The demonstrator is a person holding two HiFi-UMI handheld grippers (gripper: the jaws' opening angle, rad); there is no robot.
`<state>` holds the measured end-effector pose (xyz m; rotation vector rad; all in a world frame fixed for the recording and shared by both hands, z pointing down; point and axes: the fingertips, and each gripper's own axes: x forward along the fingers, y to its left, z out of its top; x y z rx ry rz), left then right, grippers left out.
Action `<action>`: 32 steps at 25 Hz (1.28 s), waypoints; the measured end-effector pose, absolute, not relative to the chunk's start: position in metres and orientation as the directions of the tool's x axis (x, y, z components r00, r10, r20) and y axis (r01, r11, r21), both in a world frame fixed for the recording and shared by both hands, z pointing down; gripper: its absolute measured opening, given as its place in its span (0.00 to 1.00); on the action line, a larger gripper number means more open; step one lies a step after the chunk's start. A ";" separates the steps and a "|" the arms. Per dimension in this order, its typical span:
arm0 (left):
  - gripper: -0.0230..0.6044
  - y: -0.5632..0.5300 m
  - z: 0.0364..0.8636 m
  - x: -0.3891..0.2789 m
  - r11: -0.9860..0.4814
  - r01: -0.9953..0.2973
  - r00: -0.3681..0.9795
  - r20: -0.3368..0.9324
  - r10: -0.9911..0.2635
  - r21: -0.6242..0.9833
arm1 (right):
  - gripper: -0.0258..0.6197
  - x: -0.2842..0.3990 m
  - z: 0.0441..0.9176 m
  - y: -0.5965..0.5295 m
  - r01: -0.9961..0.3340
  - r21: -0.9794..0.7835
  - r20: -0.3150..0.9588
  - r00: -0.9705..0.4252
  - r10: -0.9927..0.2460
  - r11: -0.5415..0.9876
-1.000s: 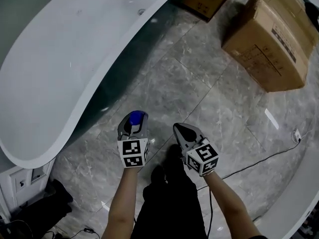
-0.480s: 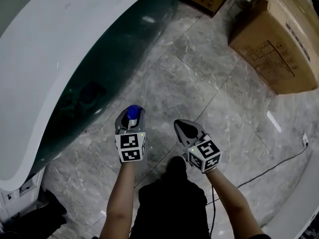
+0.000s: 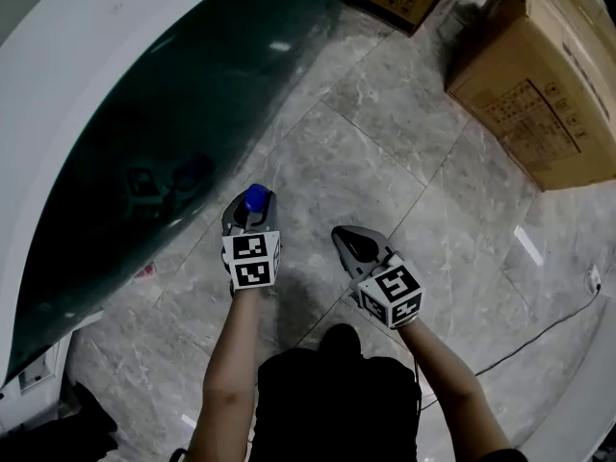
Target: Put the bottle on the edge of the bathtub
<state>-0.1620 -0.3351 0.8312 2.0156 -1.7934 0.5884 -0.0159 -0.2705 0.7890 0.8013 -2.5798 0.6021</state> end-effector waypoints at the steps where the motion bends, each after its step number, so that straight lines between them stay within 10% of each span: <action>1: 0.29 -0.340 0.835 -0.162 -0.114 -0.993 0.097 0.538 -0.837 0.002 | 0.04 -0.016 0.793 -0.272 -0.600 -0.282 0.459 -0.770 -0.444 0.749; 32: 0.33 -0.384 0.885 -0.174 -0.084 -0.996 0.069 0.558 -0.827 -0.001 | 0.04 -0.010 0.812 -0.290 -0.625 -0.274 0.431 -0.759 -0.488 0.731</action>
